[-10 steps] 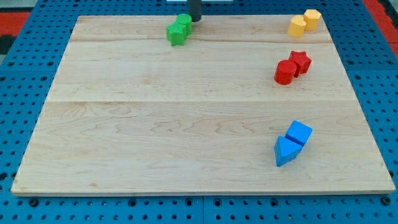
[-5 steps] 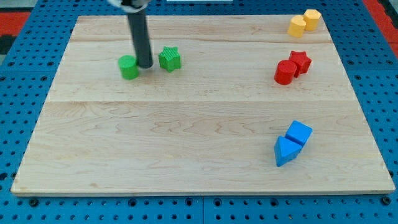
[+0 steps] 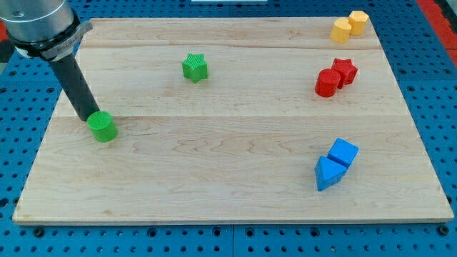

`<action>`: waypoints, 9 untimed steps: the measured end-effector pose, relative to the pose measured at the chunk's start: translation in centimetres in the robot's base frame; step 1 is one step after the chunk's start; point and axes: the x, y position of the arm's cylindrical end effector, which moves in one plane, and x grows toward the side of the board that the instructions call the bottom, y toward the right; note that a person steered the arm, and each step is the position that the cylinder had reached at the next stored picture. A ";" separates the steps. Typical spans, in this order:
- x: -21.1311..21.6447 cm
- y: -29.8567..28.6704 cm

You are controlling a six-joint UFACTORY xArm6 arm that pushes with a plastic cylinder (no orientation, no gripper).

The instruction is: Separate the green circle from green star

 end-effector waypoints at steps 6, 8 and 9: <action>8.0 11.6; 10.7 4.8; 8.4 6.2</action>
